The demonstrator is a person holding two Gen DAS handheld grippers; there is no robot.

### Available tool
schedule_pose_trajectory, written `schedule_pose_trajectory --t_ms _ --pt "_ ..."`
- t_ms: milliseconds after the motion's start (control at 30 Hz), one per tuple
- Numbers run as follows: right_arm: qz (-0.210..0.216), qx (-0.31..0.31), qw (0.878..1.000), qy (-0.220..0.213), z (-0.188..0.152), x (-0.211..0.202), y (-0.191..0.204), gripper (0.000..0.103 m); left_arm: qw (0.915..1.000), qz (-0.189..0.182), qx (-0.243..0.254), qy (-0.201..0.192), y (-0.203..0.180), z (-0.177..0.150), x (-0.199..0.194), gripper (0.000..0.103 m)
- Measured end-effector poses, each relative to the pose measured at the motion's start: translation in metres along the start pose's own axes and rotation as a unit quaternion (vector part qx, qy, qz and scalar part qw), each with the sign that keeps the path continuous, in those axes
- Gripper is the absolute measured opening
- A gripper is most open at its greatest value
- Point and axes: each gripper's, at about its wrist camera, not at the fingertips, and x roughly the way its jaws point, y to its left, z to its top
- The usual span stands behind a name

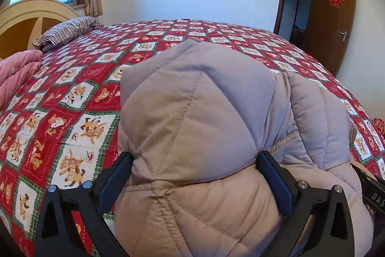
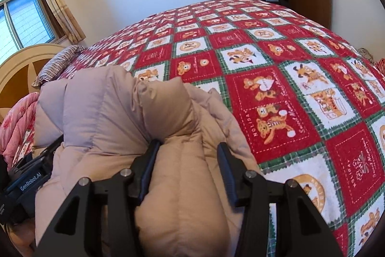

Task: Fold large clothes
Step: 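Press the folded jacket bundle with both grippers to flatten it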

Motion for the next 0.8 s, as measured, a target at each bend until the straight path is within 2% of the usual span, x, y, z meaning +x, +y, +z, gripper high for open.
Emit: schedule_pose_trajectory --t_ms 300,800 --pt "-0.015 -0.006 1.000 0.007 -0.002 0.007 0.003 0.051 0.9999 0.002 0.002 0.011 -0.002 -0.001 0.006 0.102" --pt "-0.018 -0.005 1.000 0.012 -0.002 0.012 0.002 0.052 0.9998 0.011 0.008 0.012 -0.005 -0.002 0.006 0.102"
